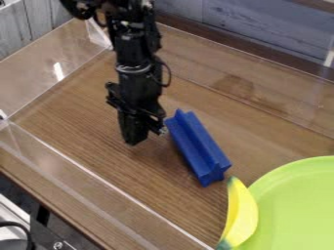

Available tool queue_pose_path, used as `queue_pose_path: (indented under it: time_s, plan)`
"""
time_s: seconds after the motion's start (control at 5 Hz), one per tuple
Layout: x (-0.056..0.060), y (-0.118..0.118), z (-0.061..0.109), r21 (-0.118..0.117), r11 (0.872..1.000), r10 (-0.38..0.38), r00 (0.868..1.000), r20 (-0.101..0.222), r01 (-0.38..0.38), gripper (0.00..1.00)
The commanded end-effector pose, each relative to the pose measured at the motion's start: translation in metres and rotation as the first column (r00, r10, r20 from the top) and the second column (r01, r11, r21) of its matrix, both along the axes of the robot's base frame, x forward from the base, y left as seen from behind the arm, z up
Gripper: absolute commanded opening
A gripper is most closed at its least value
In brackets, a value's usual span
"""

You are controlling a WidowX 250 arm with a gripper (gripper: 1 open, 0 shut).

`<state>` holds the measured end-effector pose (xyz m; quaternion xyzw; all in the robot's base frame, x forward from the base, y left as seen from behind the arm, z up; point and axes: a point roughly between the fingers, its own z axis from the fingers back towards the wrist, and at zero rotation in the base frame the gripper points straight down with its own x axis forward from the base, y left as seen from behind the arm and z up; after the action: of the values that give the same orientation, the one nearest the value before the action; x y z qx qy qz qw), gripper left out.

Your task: Remove the blue object from inside the green plate and put it on the table

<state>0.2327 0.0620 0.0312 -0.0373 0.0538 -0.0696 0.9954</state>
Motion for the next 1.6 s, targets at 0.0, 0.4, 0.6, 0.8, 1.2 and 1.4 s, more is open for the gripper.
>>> queue_pose_path:
  time_s: [0.0,0.4,0.6,0.8,1.2,1.4]
  plan:
    - [-0.004,0.013,-0.002,0.014,1.0,0.002,1.0,0.018,-0.002,0.0]
    - [-0.013,0.029,-0.007,0.018,1.0,0.004,1.0,0.019,-0.004,0.0]
    - [-0.013,0.029,-0.008,0.015,1.0,0.006,1.0,0.02,-0.006,0.0]
    - [-0.013,0.029,-0.008,0.013,1.0,0.008,1.0,0.021,-0.008,0.0]
    - [-0.013,0.029,-0.007,0.009,1.0,0.012,1.0,0.021,-0.012,1.0]
    - [-0.013,0.027,-0.007,0.008,1.0,0.016,1.0,0.025,-0.016,1.0]
